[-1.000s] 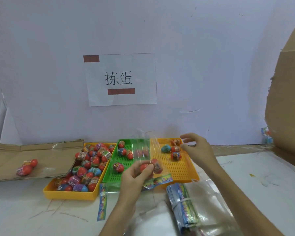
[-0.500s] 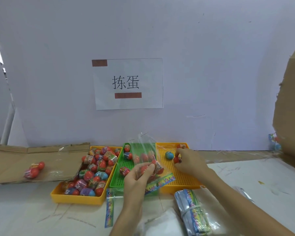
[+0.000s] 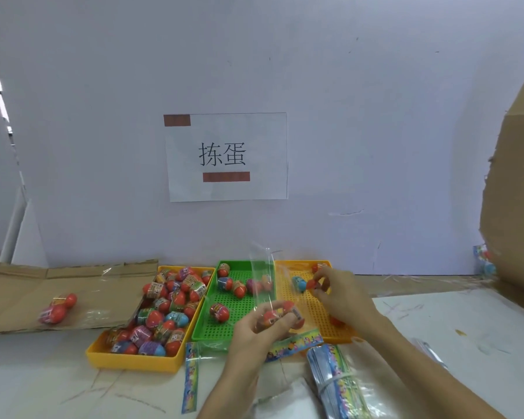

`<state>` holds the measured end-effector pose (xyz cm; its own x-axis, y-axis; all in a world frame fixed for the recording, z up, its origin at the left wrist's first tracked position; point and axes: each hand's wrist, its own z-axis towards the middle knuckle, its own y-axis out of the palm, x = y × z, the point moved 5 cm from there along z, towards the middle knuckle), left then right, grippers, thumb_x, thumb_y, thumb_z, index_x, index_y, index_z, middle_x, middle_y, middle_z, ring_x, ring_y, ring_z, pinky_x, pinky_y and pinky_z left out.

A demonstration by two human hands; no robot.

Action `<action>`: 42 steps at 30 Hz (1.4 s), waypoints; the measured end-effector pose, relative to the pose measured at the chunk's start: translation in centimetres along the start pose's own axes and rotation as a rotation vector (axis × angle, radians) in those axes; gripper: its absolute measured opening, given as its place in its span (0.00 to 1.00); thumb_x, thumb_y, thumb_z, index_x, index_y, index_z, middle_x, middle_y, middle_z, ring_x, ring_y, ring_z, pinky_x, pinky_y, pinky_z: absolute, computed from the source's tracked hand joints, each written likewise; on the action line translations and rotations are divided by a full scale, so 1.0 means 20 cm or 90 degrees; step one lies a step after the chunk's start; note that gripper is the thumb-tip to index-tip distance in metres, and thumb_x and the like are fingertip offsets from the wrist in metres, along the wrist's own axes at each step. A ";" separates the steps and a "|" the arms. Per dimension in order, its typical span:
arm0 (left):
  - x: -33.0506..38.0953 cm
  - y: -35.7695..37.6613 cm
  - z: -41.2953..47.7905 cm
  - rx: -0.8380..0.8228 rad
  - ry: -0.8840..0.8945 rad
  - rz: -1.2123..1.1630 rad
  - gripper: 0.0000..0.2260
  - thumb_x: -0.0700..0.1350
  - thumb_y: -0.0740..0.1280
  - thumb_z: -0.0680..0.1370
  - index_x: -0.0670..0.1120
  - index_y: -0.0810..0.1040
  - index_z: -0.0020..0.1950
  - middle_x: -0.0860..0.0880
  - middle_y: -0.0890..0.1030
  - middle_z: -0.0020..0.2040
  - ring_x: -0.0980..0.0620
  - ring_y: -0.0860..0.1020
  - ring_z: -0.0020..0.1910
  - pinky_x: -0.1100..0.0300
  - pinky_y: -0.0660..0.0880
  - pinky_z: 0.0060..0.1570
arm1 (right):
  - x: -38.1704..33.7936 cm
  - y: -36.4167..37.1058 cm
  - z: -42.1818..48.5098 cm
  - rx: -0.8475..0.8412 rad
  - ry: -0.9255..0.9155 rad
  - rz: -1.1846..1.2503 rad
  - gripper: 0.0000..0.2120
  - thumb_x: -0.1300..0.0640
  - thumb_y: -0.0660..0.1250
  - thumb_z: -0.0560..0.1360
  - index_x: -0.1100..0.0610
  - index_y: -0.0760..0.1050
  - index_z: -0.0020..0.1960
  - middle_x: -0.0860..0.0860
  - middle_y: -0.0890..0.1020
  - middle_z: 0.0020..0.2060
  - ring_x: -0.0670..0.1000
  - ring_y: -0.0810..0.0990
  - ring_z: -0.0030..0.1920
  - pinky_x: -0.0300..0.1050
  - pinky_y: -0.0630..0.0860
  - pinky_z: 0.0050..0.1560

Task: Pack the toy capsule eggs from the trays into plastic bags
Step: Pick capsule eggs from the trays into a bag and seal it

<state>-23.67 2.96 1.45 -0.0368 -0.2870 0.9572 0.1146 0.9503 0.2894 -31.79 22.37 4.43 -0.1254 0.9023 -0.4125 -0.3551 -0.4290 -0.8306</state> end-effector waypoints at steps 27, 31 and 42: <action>0.05 0.07 -0.08 0.050 0.284 0.282 0.18 0.48 0.78 0.73 0.65 0.81 0.59 0.58 0.86 0.48 0.56 0.84 0.46 0.66 0.79 0.45 | -0.31 -0.38 -0.44 0.322 -0.169 0.386 0.10 0.49 0.76 0.71 0.44 0.83 0.52 0.41 0.77 0.60 0.47 0.72 0.65 0.35 0.68 0.62; 0.03 0.05 -0.06 0.058 0.265 0.272 0.16 0.46 0.79 0.74 0.60 0.83 0.58 0.56 0.86 0.48 0.55 0.83 0.46 0.63 0.79 0.46 | -0.29 -0.32 -0.41 0.218 -0.177 0.319 0.09 0.46 0.71 0.77 0.40 0.83 0.57 0.39 0.75 0.65 0.46 0.68 0.69 0.50 0.68 0.68; 0.00 0.06 -0.04 0.009 0.242 0.269 0.18 0.40 0.79 0.73 0.55 0.82 0.60 0.53 0.87 0.48 0.54 0.85 0.48 0.62 0.81 0.49 | -0.27 -0.31 -0.40 0.252 -0.152 0.396 0.10 0.59 0.74 0.74 0.46 0.82 0.52 0.40 0.78 0.52 0.45 0.83 0.46 0.40 0.77 0.47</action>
<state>-22.71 4.02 1.83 0.3703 0.0974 0.9238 0.0287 0.9928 -0.1162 -21.47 19.79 8.80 -0.5908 0.5044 -0.6297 -0.4533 -0.8532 -0.2581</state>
